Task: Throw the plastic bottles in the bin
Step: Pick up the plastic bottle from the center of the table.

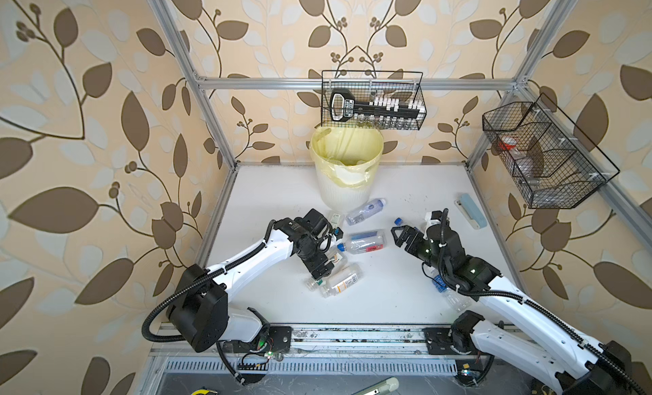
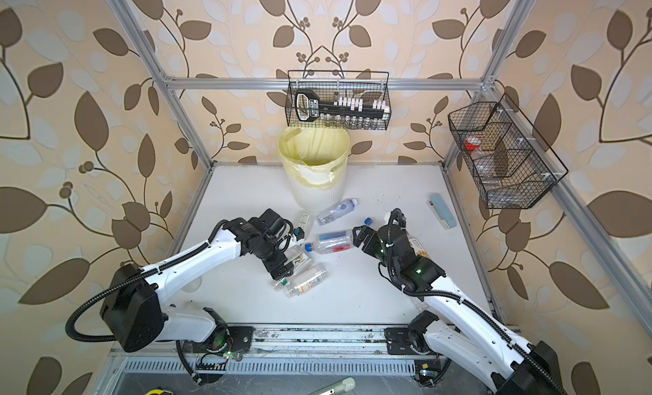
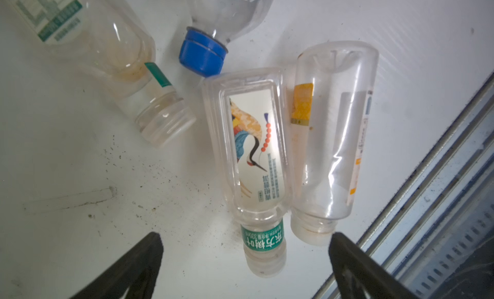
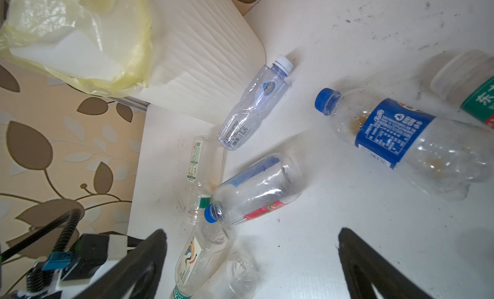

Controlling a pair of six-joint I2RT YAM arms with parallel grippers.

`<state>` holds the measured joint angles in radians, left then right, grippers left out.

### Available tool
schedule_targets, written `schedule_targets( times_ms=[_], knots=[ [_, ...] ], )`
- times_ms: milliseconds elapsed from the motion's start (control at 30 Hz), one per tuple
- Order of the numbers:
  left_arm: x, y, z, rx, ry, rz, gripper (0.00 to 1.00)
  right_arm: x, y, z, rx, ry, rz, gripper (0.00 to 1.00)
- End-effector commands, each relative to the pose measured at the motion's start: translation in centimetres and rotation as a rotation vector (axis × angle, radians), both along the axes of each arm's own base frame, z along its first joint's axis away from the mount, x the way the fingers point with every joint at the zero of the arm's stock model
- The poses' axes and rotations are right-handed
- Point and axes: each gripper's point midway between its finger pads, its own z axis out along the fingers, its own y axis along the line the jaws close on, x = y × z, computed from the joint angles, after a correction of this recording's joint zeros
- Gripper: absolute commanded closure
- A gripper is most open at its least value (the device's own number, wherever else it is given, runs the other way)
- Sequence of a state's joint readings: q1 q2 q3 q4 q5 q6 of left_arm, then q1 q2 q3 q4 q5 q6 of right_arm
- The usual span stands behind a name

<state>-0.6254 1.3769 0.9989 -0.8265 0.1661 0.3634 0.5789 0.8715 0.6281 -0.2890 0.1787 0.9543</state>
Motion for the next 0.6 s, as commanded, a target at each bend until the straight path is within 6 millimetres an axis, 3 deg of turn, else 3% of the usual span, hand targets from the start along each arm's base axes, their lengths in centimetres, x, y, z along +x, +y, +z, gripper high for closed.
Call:
schedule_targets(
  times_ms=[0, 167, 567],
  knots=[
    [1.3, -1.2, 0.9, -0.009, -0.044, -0.007, 0.01, -0.2, -0.7, -0.7, -0.009, 0.013, -0.039, 0.00],
    [1.8, -1.4, -0.8, 0.040, -0.027, 0.015, 0.01, 0.2, -0.5, -0.9, -0.001, 0.011, -0.050, 0.00],
    [2.0, -2.4, -2.6, 0.064, -0.018, 0.022, 0.01, 0.2, -0.7, -1.1, 0.000, 0.014, -0.061, 0.00]
  ],
)
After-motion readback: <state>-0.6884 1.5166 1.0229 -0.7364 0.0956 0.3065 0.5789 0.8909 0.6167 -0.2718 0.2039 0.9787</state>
